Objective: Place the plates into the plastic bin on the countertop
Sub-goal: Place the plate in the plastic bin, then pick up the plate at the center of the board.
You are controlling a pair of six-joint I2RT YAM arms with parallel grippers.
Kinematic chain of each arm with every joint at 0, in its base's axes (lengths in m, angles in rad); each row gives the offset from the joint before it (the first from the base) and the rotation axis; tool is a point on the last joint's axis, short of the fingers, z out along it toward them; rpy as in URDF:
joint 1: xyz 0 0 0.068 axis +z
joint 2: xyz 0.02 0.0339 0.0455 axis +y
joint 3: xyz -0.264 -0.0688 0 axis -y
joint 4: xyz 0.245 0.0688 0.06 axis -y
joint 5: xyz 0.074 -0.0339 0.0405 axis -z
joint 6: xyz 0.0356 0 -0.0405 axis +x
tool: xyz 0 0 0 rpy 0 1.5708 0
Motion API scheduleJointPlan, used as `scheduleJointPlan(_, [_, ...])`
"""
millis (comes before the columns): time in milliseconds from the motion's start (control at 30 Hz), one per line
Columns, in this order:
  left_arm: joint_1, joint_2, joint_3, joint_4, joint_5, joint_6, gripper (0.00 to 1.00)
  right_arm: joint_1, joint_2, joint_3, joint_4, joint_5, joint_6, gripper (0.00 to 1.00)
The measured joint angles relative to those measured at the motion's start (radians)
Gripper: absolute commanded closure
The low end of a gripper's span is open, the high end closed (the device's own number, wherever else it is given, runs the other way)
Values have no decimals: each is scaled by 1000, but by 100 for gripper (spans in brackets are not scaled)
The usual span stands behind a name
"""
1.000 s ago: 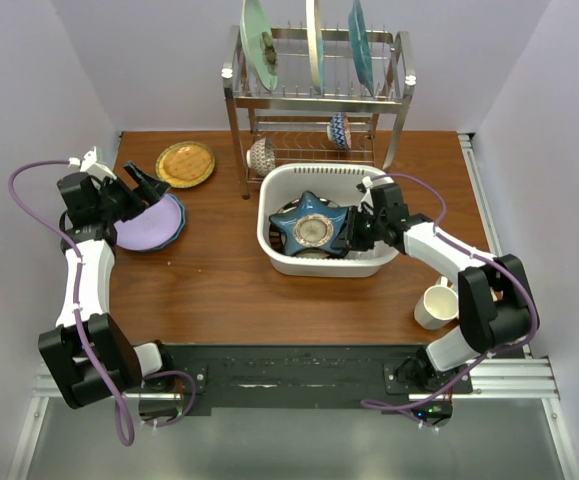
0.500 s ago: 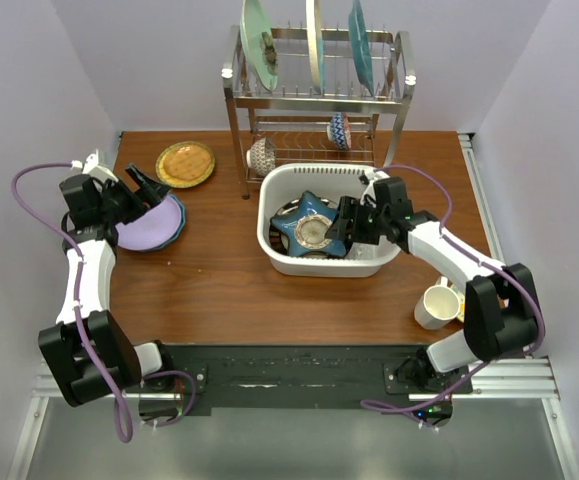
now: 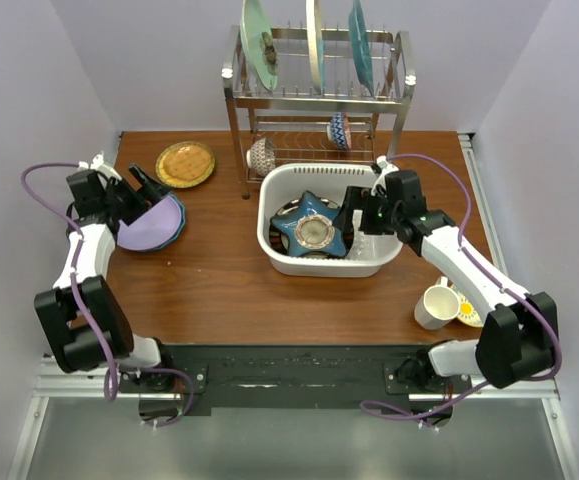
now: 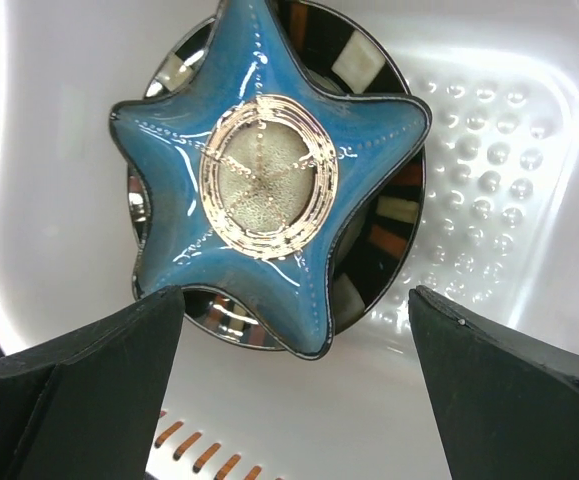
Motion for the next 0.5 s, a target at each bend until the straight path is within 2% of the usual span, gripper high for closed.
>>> scheduleJointPlan(300, [-2, 141, 75, -29, -50, -18, 7, 0, -51, 1, 21, -38, 6, 2])
scheduleJointPlan(500, [-2, 157, 116, -99, -132, -17, 7, 11, -41, 22, 57, -89, 32, 3])
